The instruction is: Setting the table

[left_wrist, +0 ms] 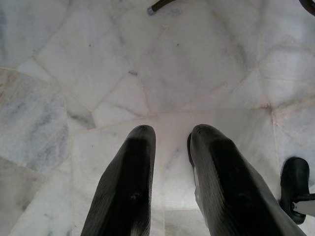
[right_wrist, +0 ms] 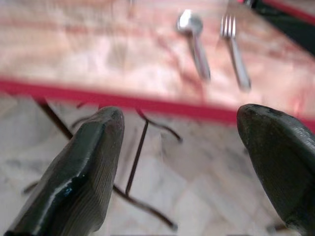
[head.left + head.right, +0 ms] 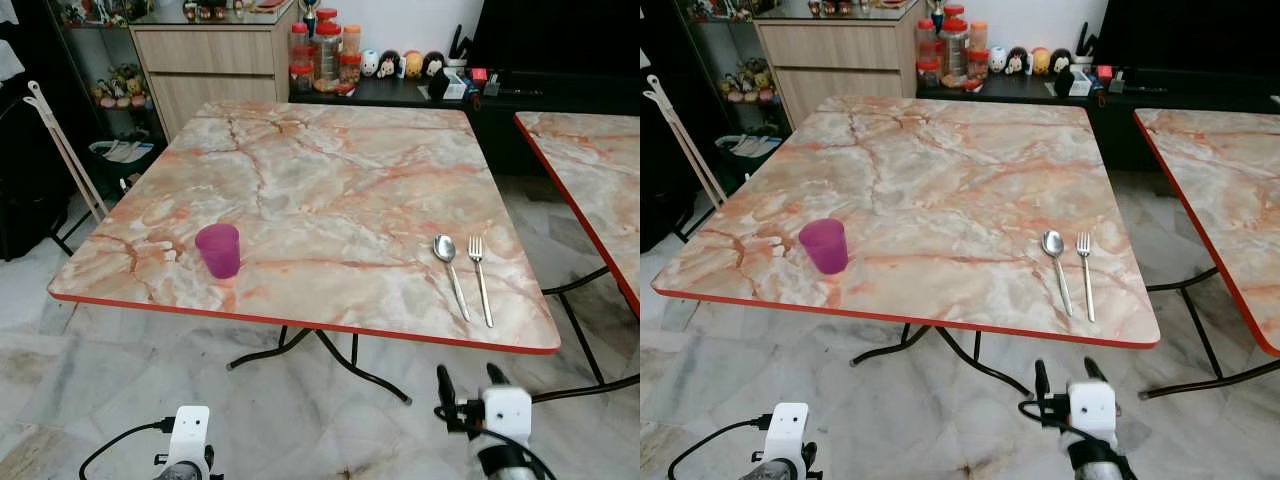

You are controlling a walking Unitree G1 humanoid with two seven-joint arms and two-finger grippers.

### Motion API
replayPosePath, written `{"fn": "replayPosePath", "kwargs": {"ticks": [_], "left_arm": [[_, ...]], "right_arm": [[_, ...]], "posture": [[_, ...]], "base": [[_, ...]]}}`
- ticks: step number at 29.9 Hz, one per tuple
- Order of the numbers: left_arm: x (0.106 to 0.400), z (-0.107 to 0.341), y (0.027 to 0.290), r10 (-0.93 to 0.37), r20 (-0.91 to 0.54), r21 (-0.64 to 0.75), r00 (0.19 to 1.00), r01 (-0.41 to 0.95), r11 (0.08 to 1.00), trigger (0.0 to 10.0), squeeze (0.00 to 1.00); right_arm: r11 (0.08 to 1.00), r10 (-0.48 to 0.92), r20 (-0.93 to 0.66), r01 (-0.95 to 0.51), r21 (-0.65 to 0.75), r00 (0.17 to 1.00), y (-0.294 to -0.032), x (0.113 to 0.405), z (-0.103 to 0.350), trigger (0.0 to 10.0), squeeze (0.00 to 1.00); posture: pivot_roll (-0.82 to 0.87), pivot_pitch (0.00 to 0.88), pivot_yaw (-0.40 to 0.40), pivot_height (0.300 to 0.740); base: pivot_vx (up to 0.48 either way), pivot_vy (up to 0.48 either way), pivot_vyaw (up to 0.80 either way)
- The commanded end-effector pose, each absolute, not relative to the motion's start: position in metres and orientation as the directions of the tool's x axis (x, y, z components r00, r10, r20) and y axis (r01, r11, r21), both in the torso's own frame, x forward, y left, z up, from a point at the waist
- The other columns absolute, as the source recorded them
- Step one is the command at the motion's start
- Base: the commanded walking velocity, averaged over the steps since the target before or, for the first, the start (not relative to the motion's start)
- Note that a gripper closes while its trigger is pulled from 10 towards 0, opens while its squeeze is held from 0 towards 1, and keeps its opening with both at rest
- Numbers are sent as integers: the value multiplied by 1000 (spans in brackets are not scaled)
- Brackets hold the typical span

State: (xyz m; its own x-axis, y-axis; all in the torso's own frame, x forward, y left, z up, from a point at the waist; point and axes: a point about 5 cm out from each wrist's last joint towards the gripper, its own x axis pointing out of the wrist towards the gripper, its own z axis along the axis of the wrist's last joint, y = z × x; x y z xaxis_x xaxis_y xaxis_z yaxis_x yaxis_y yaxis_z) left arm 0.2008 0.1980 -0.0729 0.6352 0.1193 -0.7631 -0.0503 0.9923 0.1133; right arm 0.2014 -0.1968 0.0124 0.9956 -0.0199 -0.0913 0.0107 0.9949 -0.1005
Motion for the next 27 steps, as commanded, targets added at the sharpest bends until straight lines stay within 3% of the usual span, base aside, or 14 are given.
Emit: {"fn": "replayPosePath", "kwargs": {"ticks": [1, 7, 11, 18, 27], "left_arm": [[201, -73, 199, 116, -772, 119, 625, -37, 992, 10000, 0], [201, -73, 197, 112, -770, 115, 628, -37, 993, 10000, 0], [203, -72, 196, 105, -765, 106, 636, -38, 994, 10000, 0], [207, -71, 191, 92, -764, 101, 638, -22, 995, 10000, 0], [212, -68, 192, 100, -757, 100, 646, -37, 994, 10000, 0]], "right_arm": [[996, -9, -60, 4, -83, 998, -191, 211, 22, 10000, 0], [997, -23, -12, 22, -71, 1000, -188, 231, 38, 10000, 0], [992, -126, -60, 124, -35, 990, -196, 251, 37, 10000, 0], [988, -151, -62, 149, -34, 987, -192, 276, 43, 10000, 0], [998, -55, -40, 55, -6, 998, -164, 307, 58, 10000, 0]], "posture": [[-55, 0, 13, 740], [-52, 0, 11, 740], [-62, 0, 22, 740], [-61, 0, 20, 740], [-56, 0, 18, 740]], "base": [[0, 0, 0], [0, 0, 0], [0, 0, 0], [0, 0, 0], [0, 0, 0]]}}
